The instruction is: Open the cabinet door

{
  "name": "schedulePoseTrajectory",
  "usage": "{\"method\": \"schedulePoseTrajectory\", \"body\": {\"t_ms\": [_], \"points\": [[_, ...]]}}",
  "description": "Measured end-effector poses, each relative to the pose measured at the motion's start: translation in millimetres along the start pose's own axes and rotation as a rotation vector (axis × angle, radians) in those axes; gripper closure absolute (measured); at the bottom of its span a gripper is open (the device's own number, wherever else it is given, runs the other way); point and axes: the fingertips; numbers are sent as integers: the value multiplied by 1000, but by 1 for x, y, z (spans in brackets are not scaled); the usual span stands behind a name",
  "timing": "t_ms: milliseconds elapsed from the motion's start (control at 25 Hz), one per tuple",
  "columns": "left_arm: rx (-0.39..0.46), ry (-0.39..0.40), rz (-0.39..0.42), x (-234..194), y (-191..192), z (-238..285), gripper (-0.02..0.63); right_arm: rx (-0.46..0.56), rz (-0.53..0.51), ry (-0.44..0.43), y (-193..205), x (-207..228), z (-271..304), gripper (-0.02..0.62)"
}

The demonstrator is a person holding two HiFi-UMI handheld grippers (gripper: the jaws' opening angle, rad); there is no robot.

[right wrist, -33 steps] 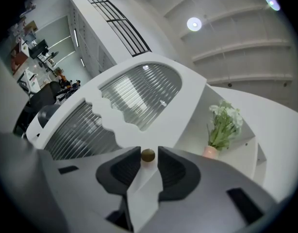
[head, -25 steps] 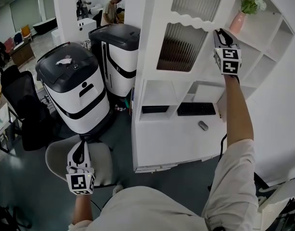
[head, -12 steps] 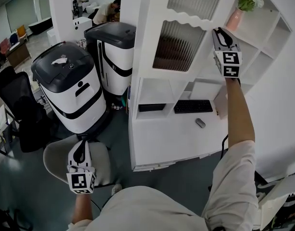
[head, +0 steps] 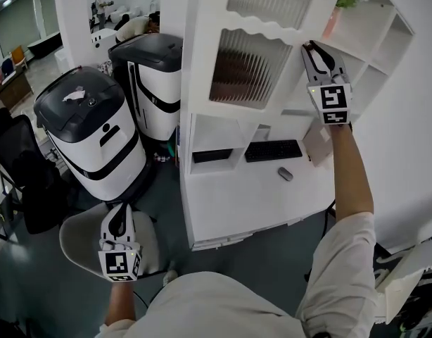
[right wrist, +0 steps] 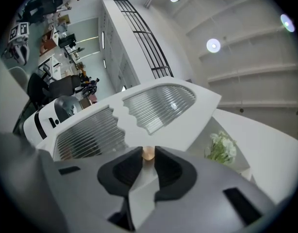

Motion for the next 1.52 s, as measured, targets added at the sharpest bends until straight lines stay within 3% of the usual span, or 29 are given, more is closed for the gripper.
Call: {"method": "schedulePoseTrajectory", "body": {"t_ms": [400,1520], "points": [[17,60,-2,15,-3,15,607,-4,-102,-11,-16,-9,-20,518],[28,114,-24,17,-4,18,607,0,-469,-63,-98,-56,-82,520]]}}
Point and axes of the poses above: the fingertips, and each gripper's own axes: z forward along the fingers, x to its right, y out of its underside, and after that the axes turned 10 degrees about -y, right-handed
